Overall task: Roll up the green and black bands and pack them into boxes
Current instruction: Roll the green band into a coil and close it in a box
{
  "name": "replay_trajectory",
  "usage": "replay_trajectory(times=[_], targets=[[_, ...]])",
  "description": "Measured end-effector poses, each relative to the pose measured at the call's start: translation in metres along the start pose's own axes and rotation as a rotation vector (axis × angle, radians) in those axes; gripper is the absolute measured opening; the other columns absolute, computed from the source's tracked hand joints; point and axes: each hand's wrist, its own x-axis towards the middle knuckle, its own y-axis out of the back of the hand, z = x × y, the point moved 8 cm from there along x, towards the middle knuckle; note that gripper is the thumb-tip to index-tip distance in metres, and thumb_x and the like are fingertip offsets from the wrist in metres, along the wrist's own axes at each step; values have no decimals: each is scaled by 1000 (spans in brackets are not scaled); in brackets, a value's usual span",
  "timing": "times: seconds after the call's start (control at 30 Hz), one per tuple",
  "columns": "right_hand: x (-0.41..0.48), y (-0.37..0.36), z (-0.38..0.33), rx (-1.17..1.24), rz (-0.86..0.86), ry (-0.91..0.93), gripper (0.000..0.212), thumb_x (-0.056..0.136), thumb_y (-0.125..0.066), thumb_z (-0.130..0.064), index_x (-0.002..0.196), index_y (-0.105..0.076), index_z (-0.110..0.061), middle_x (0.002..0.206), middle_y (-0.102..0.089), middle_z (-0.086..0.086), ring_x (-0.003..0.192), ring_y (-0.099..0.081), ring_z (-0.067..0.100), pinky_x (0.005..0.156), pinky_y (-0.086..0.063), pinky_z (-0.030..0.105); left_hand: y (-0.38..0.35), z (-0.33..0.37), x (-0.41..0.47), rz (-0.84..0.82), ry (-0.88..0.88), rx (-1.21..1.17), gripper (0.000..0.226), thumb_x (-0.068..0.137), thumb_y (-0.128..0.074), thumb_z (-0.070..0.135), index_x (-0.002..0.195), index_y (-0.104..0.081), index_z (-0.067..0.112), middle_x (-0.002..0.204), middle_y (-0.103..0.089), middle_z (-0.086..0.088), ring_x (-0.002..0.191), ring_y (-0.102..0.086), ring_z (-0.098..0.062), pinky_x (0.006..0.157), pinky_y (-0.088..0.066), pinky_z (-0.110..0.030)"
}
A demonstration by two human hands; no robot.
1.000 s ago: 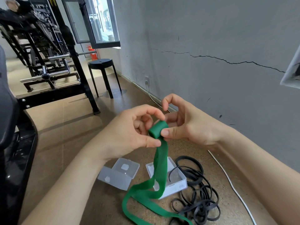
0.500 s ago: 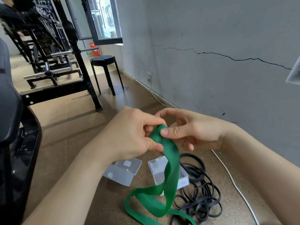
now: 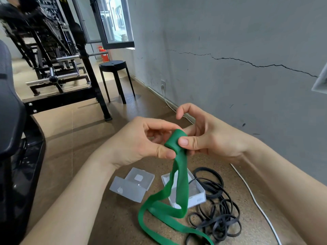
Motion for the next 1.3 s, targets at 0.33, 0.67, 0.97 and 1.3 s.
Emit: replay_trajectory(times=[0.33, 0.67, 0.97, 1.3], targets=[[-4, -12, 17, 35, -86, -188, 55, 66, -80, -40, 110, -55, -18, 89, -68, 15, 76, -63, 31, 50, -51, 20, 4, -2, -4, 79, -8, 132, 45, 49, -84, 11, 90, -76, 27, 72, -65, 3, 65, -56, -7, 60, -47, -18], [0, 12, -8, -1, 341, 118, 36, 70, -69, -28, 99, -52, -15, 59, -66, 4, 45, -56, 9, 40, -38, 18, 6, 7, -2, 260, 9, 51, 44, 67, -70, 34, 110, -65, 25, 72, -71, 4, 54, -62, -10, 48, -43, -12], [-2, 6, 7, 139, 118, -164, 41, 79, -63, -29, 115, -65, -9, 99, -70, 14, 82, -71, 21, 63, -60, 26, 17, 9, -2, 478, -180, 269, 31, 61, -81, 16, 89, -74, 28, 81, -69, -3, 67, -64, -25, 60, -54, -29], [-5, 20, 11, -142, 147, -219, 48, 79, -59, -49, 110, -70, -15, 101, -74, 8, 83, -70, 17, 48, -55, 23, 9, 19, -3, 468, -266, 460, 35, 61, -83, 5, 90, -75, 22, 81, -64, 2, 64, -61, -17, 59, -54, -31]])
